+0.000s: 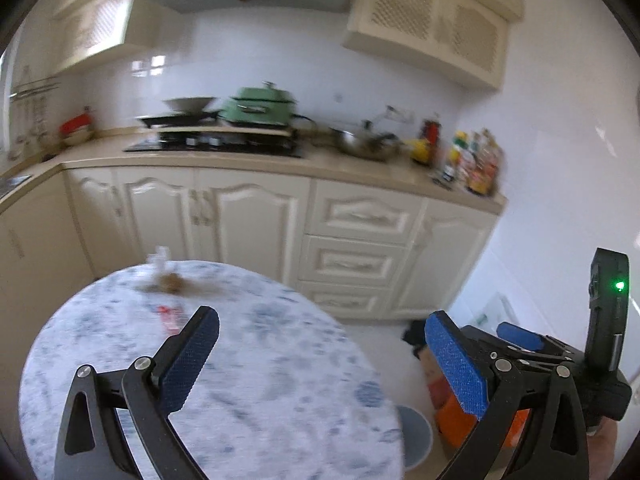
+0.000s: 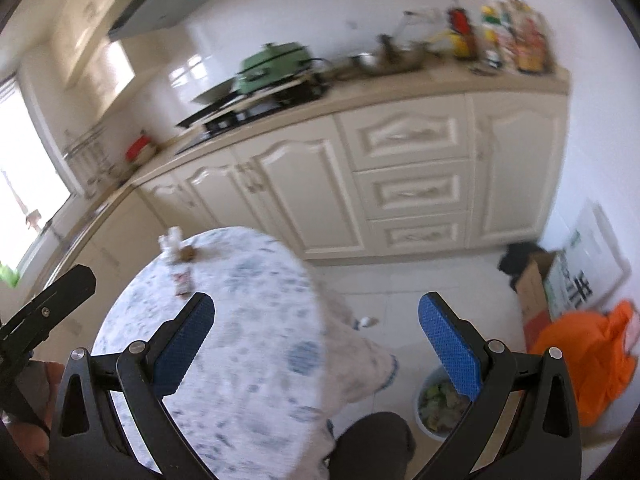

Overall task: Collect trash
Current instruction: 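Bring both open tools back to the table, then grasp the red-white packet with the right tool while the left tool grasps the clear plastic bag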

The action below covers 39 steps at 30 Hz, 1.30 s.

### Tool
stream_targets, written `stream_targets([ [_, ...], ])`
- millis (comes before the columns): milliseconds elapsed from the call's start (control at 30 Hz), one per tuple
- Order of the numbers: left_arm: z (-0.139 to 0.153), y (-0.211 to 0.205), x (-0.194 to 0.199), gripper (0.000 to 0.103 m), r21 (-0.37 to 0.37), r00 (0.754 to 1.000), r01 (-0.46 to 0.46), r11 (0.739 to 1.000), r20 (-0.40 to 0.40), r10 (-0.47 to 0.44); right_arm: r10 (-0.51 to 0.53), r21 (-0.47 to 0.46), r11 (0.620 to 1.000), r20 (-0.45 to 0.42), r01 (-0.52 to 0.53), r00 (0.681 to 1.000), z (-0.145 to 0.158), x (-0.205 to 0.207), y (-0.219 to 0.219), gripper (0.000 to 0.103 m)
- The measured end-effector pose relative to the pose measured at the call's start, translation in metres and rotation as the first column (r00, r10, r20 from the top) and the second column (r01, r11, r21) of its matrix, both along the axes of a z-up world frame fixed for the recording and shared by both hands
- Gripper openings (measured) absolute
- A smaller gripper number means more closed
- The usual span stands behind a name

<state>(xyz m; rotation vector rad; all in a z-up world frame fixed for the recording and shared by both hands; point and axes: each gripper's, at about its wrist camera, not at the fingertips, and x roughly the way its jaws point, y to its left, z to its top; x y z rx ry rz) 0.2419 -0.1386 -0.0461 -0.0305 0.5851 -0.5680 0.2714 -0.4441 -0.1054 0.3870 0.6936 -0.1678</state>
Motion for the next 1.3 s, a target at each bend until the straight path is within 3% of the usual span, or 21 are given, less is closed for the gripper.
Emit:
stream_targets([
  [267,-0.003,0.087,-0.01,0.102,-0.002,0.981,-0.189,0.982,0.044,0.189,0.145,-0.075,0.986,-0.016,-0.146,0.989,0.001,0.055,0.077,0.103],
  [533,-0.023,0.141,0.012,0.102,0.043,0.941,-0.338,0.94,-0.001,0.339,0.296,-0.091,0.949,-0.088,-0.303,0.951,-0.028,0.13,0.144,0.103],
  [733,-0.04,0.14,0.058,0.102,0.088,0.914,-0.396,0.914,-0.061,0.401,0.385,-0.133,0.901,-0.195,-0.414,0.902,-0.07,0.196,0.188,0.103],
  [1000,-0.063,0.131,0.142,0.102,0.129,0.902,-0.393,0.91,-0.137,0.409,0.446,-0.131,0.852,-0.324,-0.506,0.835,-0.134,0.261,0.215,0.102],
  [1133,-0.076,0.123,0.17,0.102,0.149,0.902,-0.385,0.911,-0.15,0.405,0.471,-0.094,0.838,-0.373,-0.538,0.799,-0.155,0.278,0.219,0.079],
  [1200,-0.082,0.119,0.182,0.102,0.156,0.901,-0.382,0.911,-0.153,0.405,0.471,-0.175,0.807,-0.383,-0.564,0.794,-0.159,0.275,0.229,0.074],
  [1300,-0.09,0.113,0.206,0.102,0.171,0.903,-0.374,0.911,-0.157,0.4,0.485,-0.184,0.801,-0.356,-0.569,0.798,-0.158,0.273,0.23,0.056],
])
